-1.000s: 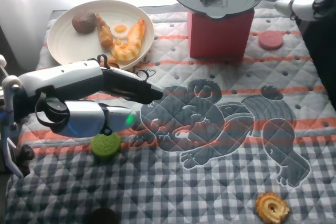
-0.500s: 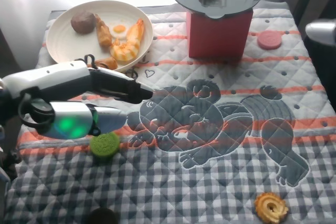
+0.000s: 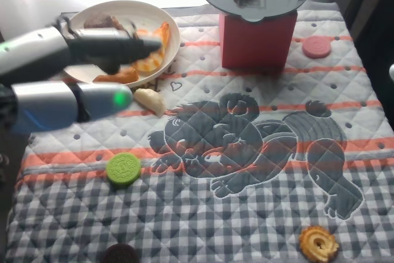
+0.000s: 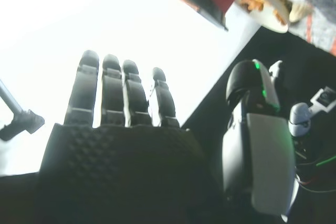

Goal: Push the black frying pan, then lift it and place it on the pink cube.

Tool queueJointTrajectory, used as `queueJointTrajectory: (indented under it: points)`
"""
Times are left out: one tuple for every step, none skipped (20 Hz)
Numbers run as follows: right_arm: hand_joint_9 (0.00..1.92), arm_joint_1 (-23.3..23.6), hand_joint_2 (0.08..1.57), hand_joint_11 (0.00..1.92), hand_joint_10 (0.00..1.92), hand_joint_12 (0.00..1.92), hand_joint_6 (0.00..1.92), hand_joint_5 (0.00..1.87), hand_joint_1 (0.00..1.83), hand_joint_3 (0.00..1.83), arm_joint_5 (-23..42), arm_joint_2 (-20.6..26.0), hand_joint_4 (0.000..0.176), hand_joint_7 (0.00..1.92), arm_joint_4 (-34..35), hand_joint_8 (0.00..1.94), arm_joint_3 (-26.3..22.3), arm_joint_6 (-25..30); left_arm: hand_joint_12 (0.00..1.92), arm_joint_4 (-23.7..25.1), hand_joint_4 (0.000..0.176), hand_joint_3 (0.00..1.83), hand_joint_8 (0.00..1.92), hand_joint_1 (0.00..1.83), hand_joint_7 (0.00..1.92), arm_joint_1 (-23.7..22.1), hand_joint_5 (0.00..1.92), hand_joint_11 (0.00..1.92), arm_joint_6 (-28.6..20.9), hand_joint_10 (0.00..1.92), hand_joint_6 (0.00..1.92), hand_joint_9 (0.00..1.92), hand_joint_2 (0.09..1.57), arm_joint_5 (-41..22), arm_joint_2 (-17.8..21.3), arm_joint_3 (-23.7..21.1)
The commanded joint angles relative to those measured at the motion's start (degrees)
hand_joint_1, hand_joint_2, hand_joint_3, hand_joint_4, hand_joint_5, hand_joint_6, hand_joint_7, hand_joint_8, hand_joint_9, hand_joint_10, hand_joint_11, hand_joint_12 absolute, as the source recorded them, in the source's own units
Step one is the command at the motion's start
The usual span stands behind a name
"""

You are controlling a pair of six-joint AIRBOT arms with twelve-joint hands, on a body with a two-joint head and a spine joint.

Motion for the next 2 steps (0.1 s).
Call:
queueJointTrajectory:
  points:
    - [0.0,-1.6,1.17,0.0,0.0,0.0,0.0,0.0,0.42,0.01,12.8,0.2,0.074,0.0,2.1,0.0,0.1,2.0,0.99,-3.1,0.0,0.0,0.0,0.23,0.02,0.2,0.02,0.0,0.1,0.0,0.0,0.02,1.27,-9.4,0.8,-0.1]
    - [0.0,-5.3,1.19,0.0,0.0,0.0,0.0,0.0,0.46,0.01,17.3,0.2,0.066,0.0,3.6,0.0,-0.2,4.2,0.63,-5.2,0.0,0.0,0.0,0.22,0.0,1.0,0.0,0.0,0.1,0.0,0.0,0.0,1.25,-11.7,1.2,0.0]
